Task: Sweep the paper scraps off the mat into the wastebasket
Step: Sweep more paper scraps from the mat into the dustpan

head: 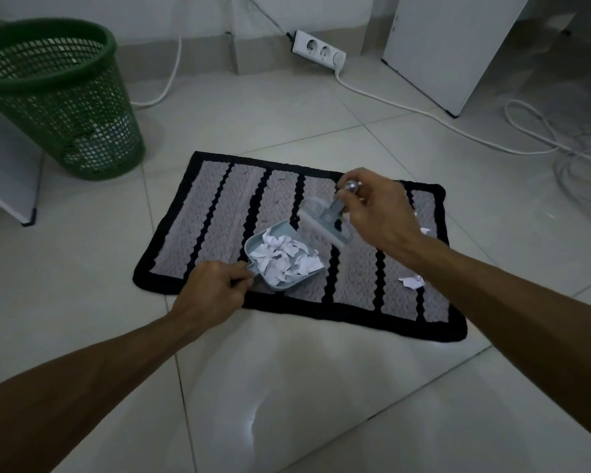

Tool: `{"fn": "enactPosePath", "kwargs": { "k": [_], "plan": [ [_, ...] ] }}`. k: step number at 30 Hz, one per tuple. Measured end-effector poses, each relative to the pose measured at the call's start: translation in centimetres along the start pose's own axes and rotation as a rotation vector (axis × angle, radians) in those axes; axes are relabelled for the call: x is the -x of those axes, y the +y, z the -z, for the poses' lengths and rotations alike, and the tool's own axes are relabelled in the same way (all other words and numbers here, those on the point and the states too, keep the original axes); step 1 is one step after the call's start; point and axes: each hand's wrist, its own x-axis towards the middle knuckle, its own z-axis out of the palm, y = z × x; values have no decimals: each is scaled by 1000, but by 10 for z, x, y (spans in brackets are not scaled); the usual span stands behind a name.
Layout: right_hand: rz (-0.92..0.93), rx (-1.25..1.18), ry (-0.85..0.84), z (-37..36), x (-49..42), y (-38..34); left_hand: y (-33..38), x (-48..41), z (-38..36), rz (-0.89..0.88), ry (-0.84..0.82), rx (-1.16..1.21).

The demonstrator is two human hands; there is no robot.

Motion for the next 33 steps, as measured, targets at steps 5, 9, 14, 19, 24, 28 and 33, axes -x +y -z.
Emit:
{"fn": "enactPosePath", "kwargs": {
  "k": [5, 9, 14, 19, 24, 28, 33],
  "plan": [
    [-59, 167, 266, 47, -23, 38, 17, -40, -12, -9, -27, 9],
    [-153, 383, 334, 81, -33, 79, 34, -75, -39, -71, -133, -68],
    [-211, 500, 144, 75, -16, 112, 53, -98, -70, -54, -151, -40],
    [-31, 464, 34, 31, -5, 79, 58, -103, -83, -73, -129, -22],
    [55, 390, 30, 24, -9, 49, 55, -101, -81, -75, -127, -44],
    [-11, 360, 138, 47, -35, 59, 51, -98, -76, -27, -117, -21],
    [-71, 331, 273, 69, -78, 91, 52, -100, -70, 15, -69, -60]
  ]
}}
